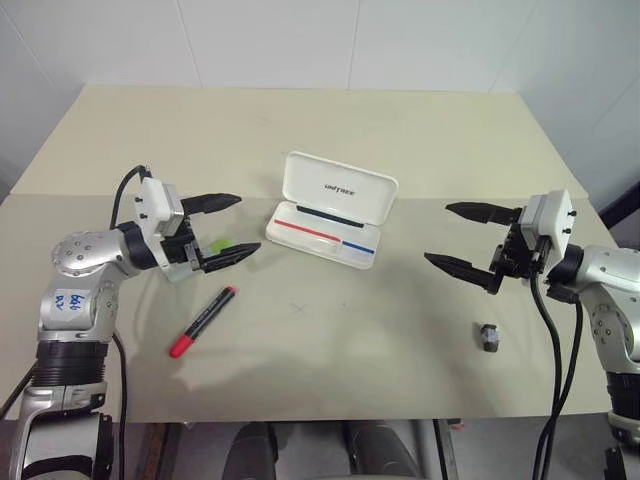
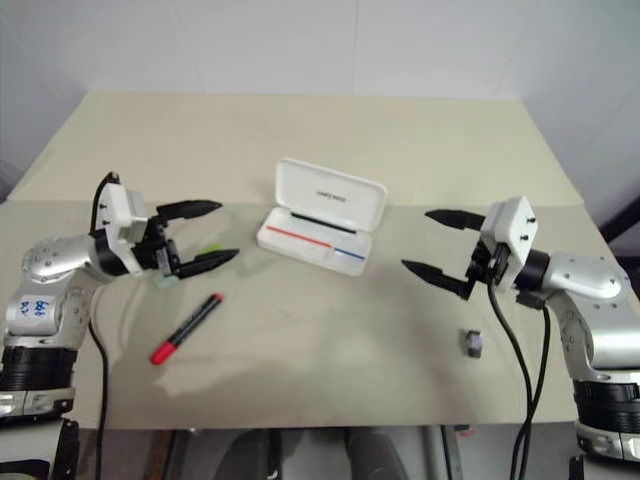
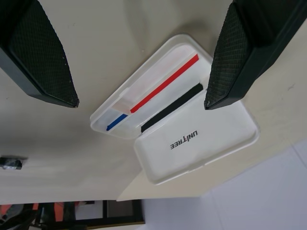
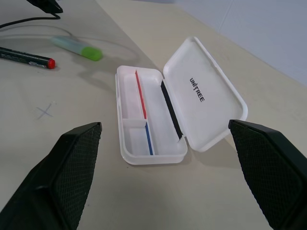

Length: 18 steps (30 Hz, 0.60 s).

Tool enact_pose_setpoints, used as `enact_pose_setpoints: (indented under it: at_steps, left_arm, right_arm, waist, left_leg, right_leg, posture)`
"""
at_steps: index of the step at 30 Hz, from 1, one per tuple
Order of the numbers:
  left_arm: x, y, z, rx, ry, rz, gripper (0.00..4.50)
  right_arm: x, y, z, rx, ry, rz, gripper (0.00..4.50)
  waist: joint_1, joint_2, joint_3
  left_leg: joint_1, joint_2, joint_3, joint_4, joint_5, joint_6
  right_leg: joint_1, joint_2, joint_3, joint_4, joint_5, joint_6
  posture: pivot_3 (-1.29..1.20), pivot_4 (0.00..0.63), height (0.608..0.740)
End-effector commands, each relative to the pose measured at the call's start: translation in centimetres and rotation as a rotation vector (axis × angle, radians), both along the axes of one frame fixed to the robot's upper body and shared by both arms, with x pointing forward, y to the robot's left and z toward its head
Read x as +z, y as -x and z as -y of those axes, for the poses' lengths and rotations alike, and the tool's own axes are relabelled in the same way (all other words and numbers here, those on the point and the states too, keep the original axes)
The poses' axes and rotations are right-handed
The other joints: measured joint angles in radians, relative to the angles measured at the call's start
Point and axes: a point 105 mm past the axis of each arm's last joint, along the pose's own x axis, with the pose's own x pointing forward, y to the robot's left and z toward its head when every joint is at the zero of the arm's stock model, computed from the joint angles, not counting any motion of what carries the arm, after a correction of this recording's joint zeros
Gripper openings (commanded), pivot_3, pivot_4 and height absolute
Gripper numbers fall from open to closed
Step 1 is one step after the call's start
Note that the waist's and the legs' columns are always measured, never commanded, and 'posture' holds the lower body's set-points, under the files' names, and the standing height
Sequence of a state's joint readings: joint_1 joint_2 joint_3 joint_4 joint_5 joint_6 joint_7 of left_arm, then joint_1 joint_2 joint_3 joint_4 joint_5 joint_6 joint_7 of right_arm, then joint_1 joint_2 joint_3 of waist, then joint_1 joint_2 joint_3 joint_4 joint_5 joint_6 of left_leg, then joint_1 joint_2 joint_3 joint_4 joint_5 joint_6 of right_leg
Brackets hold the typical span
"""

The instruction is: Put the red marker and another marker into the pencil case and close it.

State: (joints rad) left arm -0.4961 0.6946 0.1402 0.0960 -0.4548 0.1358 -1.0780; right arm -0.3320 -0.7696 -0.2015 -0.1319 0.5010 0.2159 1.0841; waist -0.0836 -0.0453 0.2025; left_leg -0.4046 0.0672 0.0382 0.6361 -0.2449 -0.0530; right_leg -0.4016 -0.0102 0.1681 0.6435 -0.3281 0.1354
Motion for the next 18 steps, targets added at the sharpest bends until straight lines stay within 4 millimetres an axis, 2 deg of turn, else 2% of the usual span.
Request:
enact_pose_setpoints:
  at_steps: [1, 5, 8, 11, 15, 18]
  left_arm:
    - [1.2, 0.1, 0.2, -0.021, -0.015, 0.05, 4.46]
    - [1.3, 0.0, 0.6, -0.036, -0.015, 0.056, 4.46]
    - [1.5, 0.2, 0.6, -0.051, -0.024, 0.055, 4.46]
    - [1.4, 0.2, -0.4, -0.039, -0.053, 0.047, 4.46]
    - [1.7, 0.1, -1.7, -0.011, -0.06, 0.047, 4.46]
    - [1.7, 0.1, -2.6, 0.021, -0.059, 0.049, 4.5]
  right_arm:
    - [0.8, 0.2, -0.4, 0.033, -0.004, 0.029, 4.5]
    - [0.0, 0.2, -0.4, 0.048, 0.018, -0.007, 4.5]
    - [0.7, 0.6, -1.7, 0.108, 0.064, -0.04, 4.5]
    - [0.8, 0.6, -3.0, 0.147, 0.084, -0.098, 4.5]
    - [-0.7, 0.5, -5.0, 0.177, 0.16, -0.136, 4.5]
    - [-1.4, 0.2, -6.2, 0.191, 0.163, -0.144, 3.9]
  waist:
    - [-0.001, 0.0, 0.0]
    - [0.001, 0.0, 0.0]
    - [-0.002, 0.0, 0.0]
    - [-0.004, 0.0, 0.0]
    - [-0.002, 0.0, 0.0]
    - [-0.001, 0.0, 0.0]
  left_leg:
    - [0.0, 0.0, 0.0, 0.0, 0.0, 0.0]
    - [0.0, 0.0, 0.0, 0.0, 0.0, 0.0]
    - [0.0, 0.0, 0.0, 0.001, 0.0, 0.0]
    - [0.0, 0.0, 0.0, 0.001, 0.0, 0.0]
    - [0.001, 0.001, -0.001, 0.001, 0.0, 0.0]
    - [0.0, 0.0, 0.0, 0.001, 0.0, 0.0]
  right_leg:
    - [0.0, 0.0, 0.0, 0.0, 0.0, 0.0]
    - [0.0, 0.0, 0.0, 0.0, 0.0, 0.0]
    - [0.0, 0.0, 0.0, 0.001, 0.0, 0.0]
    - [0.0, 0.0, 0.0, 0.002, 0.0, 0.0]
    - [0.0, 0.001, 0.0, 0.002, 0.0, -0.001]
    - [-0.001, 0.0, 0.0, 0.001, 0.0, -0.001]
  posture:
    - [0.0, 0.15, 0.74]
    - [0.0, 0.15, 0.74]
    - [0.0, 0.15, 0.74]
    - [0.0, 0.15, 0.74]
    - [0.0, 0.15, 0.74]
    - [0.0, 0.15, 0.74]
